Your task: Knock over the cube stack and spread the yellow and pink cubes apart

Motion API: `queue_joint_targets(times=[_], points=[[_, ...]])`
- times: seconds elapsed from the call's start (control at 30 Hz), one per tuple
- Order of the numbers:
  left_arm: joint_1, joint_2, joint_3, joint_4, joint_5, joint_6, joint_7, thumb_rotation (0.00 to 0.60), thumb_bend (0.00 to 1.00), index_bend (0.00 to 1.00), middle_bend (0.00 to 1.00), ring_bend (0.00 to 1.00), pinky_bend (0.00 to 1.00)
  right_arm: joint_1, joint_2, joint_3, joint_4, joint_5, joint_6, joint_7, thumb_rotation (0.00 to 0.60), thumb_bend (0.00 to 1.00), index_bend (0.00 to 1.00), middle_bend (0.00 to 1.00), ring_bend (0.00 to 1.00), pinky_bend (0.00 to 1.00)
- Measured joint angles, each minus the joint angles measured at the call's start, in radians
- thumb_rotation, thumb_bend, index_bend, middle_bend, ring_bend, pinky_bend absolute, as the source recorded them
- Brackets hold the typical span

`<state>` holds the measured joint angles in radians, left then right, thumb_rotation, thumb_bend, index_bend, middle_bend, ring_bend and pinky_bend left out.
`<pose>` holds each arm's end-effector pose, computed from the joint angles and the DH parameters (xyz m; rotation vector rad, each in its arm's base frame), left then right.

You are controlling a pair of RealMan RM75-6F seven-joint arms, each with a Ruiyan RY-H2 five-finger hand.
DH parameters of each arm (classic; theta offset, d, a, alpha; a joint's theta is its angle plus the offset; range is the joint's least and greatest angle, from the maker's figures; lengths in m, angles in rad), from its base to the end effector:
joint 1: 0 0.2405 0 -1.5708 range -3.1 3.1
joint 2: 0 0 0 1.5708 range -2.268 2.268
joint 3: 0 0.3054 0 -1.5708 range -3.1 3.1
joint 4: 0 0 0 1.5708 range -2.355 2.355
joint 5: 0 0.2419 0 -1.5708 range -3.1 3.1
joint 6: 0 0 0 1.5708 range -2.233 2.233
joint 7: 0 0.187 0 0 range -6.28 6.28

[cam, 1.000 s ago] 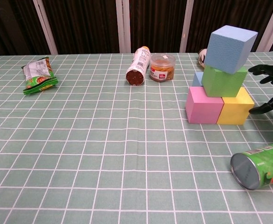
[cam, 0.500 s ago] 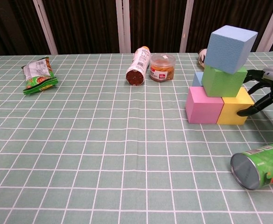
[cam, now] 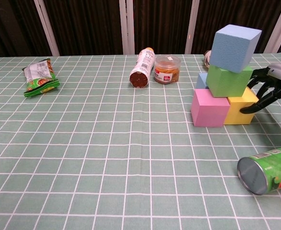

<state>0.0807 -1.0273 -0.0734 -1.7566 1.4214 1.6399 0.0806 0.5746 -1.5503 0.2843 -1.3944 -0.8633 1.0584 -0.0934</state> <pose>-0.3753 0.1712 0.2058 -1.1467 -0.8717 -0.8125 -0.2856 -0.4301 -0.0125 1.2495 -1.3646 0.9902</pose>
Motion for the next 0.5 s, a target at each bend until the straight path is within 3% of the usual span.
queue_joint_targets(times=[0.27, 0.5], points=[[0.000, 0.002, 0.000, -0.001, -0.003, -0.002, -0.004, 0.600, 0.15, 0.18, 0.03, 0.00, 0.00, -0.005, 0.001, 0.009, -0.020, -0.023, 0.017, -0.006, 0.600, 0.09, 0.32, 0.34, 0.47, 0.04], [0.001, 0.007, -0.001, 0.000, -0.006, -0.003, -0.016, 0.600, 0.15, 0.18, 0.03, 0.00, 0.00, -0.005, 0.029, 0.025, -0.109, -0.038, 0.052, -0.043, 0.600, 0.09, 0.32, 0.34, 0.47, 0.04]])
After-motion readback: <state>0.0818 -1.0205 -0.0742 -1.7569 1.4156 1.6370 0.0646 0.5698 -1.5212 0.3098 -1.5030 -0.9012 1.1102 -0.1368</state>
